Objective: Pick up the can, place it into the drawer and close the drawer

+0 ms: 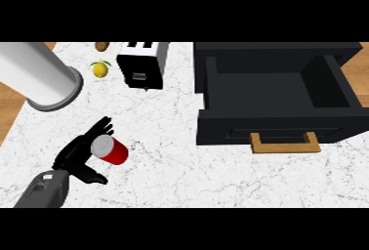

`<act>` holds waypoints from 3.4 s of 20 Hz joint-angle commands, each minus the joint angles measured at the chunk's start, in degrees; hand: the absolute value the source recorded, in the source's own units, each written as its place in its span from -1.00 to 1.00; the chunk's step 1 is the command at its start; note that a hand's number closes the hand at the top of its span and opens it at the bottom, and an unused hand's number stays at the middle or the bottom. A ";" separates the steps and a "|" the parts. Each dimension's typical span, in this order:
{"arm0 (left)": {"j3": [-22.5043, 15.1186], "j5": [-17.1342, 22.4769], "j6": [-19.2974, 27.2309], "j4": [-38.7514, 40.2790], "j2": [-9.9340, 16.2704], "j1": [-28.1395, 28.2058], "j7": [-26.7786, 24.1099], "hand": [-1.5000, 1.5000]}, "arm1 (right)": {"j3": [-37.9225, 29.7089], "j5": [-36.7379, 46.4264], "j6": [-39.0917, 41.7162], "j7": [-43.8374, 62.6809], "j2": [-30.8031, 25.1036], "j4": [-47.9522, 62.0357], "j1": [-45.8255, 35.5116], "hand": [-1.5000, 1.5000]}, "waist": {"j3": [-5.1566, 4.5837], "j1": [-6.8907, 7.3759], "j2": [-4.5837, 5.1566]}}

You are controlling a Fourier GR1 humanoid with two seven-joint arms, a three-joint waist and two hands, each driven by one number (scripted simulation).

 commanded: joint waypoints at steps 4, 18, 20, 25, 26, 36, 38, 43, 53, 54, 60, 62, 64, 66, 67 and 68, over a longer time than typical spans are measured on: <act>1.15 0.65 -3.64 7.56 -0.96 -3.17 -3.71 -1.00 | -2.34 -0.17 4.35 -2.92 0.98 2.57 1.85 -1.00 | 0.00 -0.26 0.00; 1.06 5.39 -10.46 1.76 -5.68 -7.05 2.98 1.00 | -2.06 -4.50 2.07 2.22 2.38 -3.20 3.76 -1.00 | 0.05 0.25 -0.30; 0.11 6.01 -13.93 0.12 -5.69 -6.87 5.15 1.00 | -2.87 -2.67 3.51 -0.27 1.32 0.97 1.79 -1.00 | 0.09 0.63 -0.32; 8.64 11.90 7.20 -3.16 -9.31 -4.88 3.54 1.00 | -1.23 -1.73 -0.22 2.32 2.40 -1.43 0.62 -1.00 | 0.06 1.53 -0.30; 10.14 12.98 10.77 -4.69 -9.95 -4.02 3.07 1.00 | -2.96 -2.53 2.37 1.11 1.88 -1.00 2.80 -1.00 | 0.16 1.57 -0.72; 3.56 17.52 27.76 -30.96 -16.68 0.11 13.05 1.00 | -2.71 -4.17 1.35 2.79 2.34 -1.76 2.60 -1.00 | 0.12 1.44 -0.60; -0.23 18.02 33.37 -35.78 -16.72 -1.04 16.51 1.00 | -4.52 -6.75 0.57 4.35 -0.24 -1.48 2.59 -1.00 | 0.12 1.28 -0.65; -5.74 18.34 40.53 -50.44 -16.75 0.40 27.74 1.00 | -0.40 -4.57 -1.15 1.82 2.45 -5.00 5.24 -1.00 | 0.11 1.01 -0.54; -12.65 13.41 53.21 -55.97 -16.75 -8.57 37.60 1.00 | 0.85 -3.31 -2.80 1.94 2.44 -4.88 4.67 -1.00 | 0.08 0.32 -0.25; -8.61 14.69 49.93 -51.93 -16.11 -11.97 35.85 1.00 | -0.23 -1.60 -2.01 4.10 2.22 -4.04 0.99 -1.00 | 0.06 0.40 -0.12; -15.43 14.57 59.09 -48.17 -16.76 -19.17 37.64 1.00 | -2.97 -9.35 -1.16 6.21 1.94 -8.13 5.24 -1.00 | 0.05 -0.33 -0.18; -13.75 14.58 60.26 -46.04 -16.76 -25.94 40.29 1.00 | -1.16 -2.91 -1.27 2.73 2.43 -2.56 1.50 -1.00 | 0.09 -0.20 -0.05; -13.27 14.91 58.62 -46.96 -16.76 -22.63 38.75 1.00 | -2.22 -5.06 -1.64 3.96 0.28 -1.47 -1.01 -1.00 | 0.06 0.28 -0.10; -14.62 16.18 61.91 -41.32 -16.76 -29.06 39.46 1.00 | -0.96 -5.93 -2.36 5.35 2.41 -7.60 3.26 -1.00 | 0.06 -0.41 -0.07; -14.65 16.07 63.51 -38.47 -16.76 -33.16 40.14 1.00 | -0.36 -5.50 -2.36 7.01 2.14 -6.56 1.49 -1.00 | 0.06 -0.50 0.02; -17.47 17.51 64.67 -39.23 -16.76 -30.92 37.68 1.00 | -0.64 -2.99 -1.30 5.47 1.43 -3.36 -0.27 -1.00 | 0.07 -0.21 -0.02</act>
